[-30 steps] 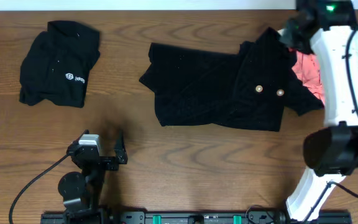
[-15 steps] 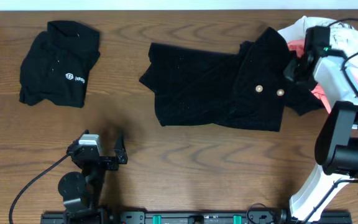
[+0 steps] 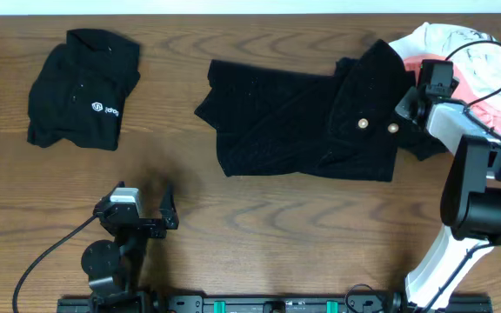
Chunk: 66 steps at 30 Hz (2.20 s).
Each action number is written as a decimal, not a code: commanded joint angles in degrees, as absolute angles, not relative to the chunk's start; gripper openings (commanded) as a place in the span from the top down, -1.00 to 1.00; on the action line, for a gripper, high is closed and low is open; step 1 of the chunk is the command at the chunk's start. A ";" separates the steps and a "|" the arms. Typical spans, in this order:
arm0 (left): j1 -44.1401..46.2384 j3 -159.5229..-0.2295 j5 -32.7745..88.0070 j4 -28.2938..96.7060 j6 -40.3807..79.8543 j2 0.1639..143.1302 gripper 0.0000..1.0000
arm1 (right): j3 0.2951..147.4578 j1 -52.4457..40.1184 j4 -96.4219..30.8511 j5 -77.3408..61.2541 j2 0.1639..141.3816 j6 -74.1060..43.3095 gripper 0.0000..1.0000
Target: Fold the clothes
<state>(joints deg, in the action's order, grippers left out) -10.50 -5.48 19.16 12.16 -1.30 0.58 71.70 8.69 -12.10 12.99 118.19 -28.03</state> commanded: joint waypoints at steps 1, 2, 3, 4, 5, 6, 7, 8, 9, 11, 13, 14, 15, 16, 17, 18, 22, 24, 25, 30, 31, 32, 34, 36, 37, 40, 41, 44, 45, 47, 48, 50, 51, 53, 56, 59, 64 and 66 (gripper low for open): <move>-10.85 -4.08 19.46 12.49 -1.43 0.23 -0.96 | 71.29 11.09 -12.21 16.86 123.15 -28.58 0.97; -10.85 -4.08 19.44 12.51 -1.43 0.23 -0.96 | 71.29 11.70 -12.29 18.04 123.85 -29.87 0.97; -10.85 -4.08 19.44 12.51 -1.43 0.23 -0.96 | 71.29 12.34 -12.43 19.07 124.18 -31.11 0.98; -10.85 -4.08 19.44 12.49 -1.43 0.23 -0.96 | 71.29 12.91 -12.36 19.79 124.38 -31.81 0.97; -10.85 -4.08 19.44 12.49 -1.43 0.23 -0.96 | 71.29 13.61 -11.94 19.94 124.38 -32.21 0.97; -10.85 -4.08 19.44 12.51 -1.43 0.23 -0.96 | 71.29 14.17 -11.38 19.94 124.38 -32.18 0.97; -10.85 -4.08 19.46 12.51 -1.43 0.23 -0.96 | 71.29 14.74 -10.76 19.94 124.38 -32.21 0.97; -10.85 -4.08 19.44 12.49 -1.43 0.23 -0.96 | 71.29 15.40 -9.98 19.92 124.38 -32.21 0.97; -10.85 -4.08 19.44 12.49 -1.43 0.23 -0.96 | 71.29 15.92 -9.52 19.84 124.38 -32.32 0.97; -10.85 -4.08 19.44 12.51 -1.43 0.23 -0.96 | 71.29 17.02 -8.75 19.70 124.40 -32.40 0.97; -10.85 -4.08 19.44 12.49 -1.43 0.23 -0.96 | 71.29 17.89 -8.47 19.70 124.40 -32.82 0.97; -10.85 -4.08 19.44 12.49 -1.43 0.23 -0.96 | 71.31 18.41 -8.45 19.73 124.40 -33.12 0.97; -10.85 -4.08 19.44 12.49 -1.43 0.23 -0.96 | 71.31 18.96 -8.58 19.70 124.40 -34.20 0.97; -10.85 -4.08 19.44 12.49 -1.43 0.23 -0.96 | 71.29 19.44 -8.73 18.68 124.40 -35.20 0.97; -10.85 -4.08 19.44 12.51 -1.43 0.23 -0.96 | 71.31 19.73 -8.62 17.08 124.40 -35.14 0.97; -10.85 -4.08 19.44 12.51 -1.43 0.23 -0.96 | 71.35 19.88 -8.49 15.27 124.40 -35.11 0.97; -10.85 -4.08 19.44 12.51 -1.43 0.23 -0.96 | 72.64 19.09 -8.51 7.57 123.63 -30.83 0.97; -10.85 -4.08 19.46 12.51 -1.43 0.23 -0.96 | 73.58 18.39 -8.56 4.40 122.13 -27.94 0.97; -10.85 -4.08 19.44 12.51 -1.43 0.23 -0.96 | 74.24 18.02 -8.51 1.13 120.75 -25.61 0.97; -10.85 -4.08 19.44 12.49 -1.43 0.23 -0.96 | 76.23 16.86 -7.25 -12.32 115.44 -18.11 0.47; -10.85 -4.08 19.44 12.51 -1.43 0.23 -0.96 | 76.23 16.53 -6.17 -14.00 115.22 -16.27 0.06; -10.85 -4.08 19.44 12.49 -1.43 0.23 -0.96 | 76.23 16.36 -5.93 -14.00 115.26 -15.59 -0.08; -10.85 -4.08 19.44 12.51 -1.43 0.23 -0.96 | 76.23 15.75 -5.98 -13.76 116.25 -14.44 -0.16; -10.85 -4.08 19.46 12.49 -1.43 0.23 -0.96 | 76.23 15.46 -6.17 -14.00 117.16 -14.04 -0.10; -10.85 -4.08 19.44 12.51 -1.43 0.23 -0.96 | 76.20 15.18 -6.17 -14.02 117.75 -14.04 0.21; -10.85 -4.08 19.44 12.49 -1.43 0.23 -0.96 | 76.20 14.13 -5.72 -14.00 118.98 -13.63 0.68; -10.85 -4.08 19.46 12.51 -1.43 0.23 -0.96 | 76.20 13.72 -5.67 -14.17 119.35 -13.23 0.73; -10.85 -4.08 19.44 12.51 -1.43 0.23 -0.96 | 76.20 11.77 -5.28 -13.93 121.49 -12.27 0.83; -10.85 -4.08 19.44 12.51 -1.43 0.23 -0.96 | 76.20 11.07 -4.91 -13.74 122.26 -12.03 0.85; -10.85 -4.08 19.44 12.51 -1.43 0.23 -0.96 | 76.20 9.98 -4.19 -12.29 123.68 -12.12 0.94; -10.85 -4.08 19.44 12.51 -1.43 0.23 -0.96 | 76.20 9.47 -3.95 -11.18 124.29 -12.14 0.97; -10.85 -4.08 19.44 12.51 -1.43 0.23 -0.96 | 76.23 8.88 -3.33 -9.08 125.27 -12.16 0.97; -10.85 -4.08 19.44 12.51 -1.43 0.23 -0.96 | 76.25 8.64 -2.96 -7.79 125.86 -12.19 0.98; -10.85 -4.08 19.44 12.49 -1.43 0.23 -0.96 | 76.36 8.58 -3.18 -4.29 126.93 -13.39 0.98; -10.85 -4.08 19.44 12.51 -1.43 0.23 -0.96 | 76.51 9.21 -3.68 -0.47 128.77 -15.92 0.98; -10.85 -4.08 19.44 12.49 -1.43 0.23 -0.96 | 76.71 10.72 -4.05 0.01 130.56 -18.24 0.98; -10.85 -4.08 19.44 12.49 -1.43 0.23 -0.96 | 77.36 14.81 -6.72 5.39 131.44 -25.98 0.97; -10.85 -4.08 19.44 12.51 -1.43 0.23 -0.96 | 78.15 16.38 -7.51 5.39 131.44 -26.39 0.97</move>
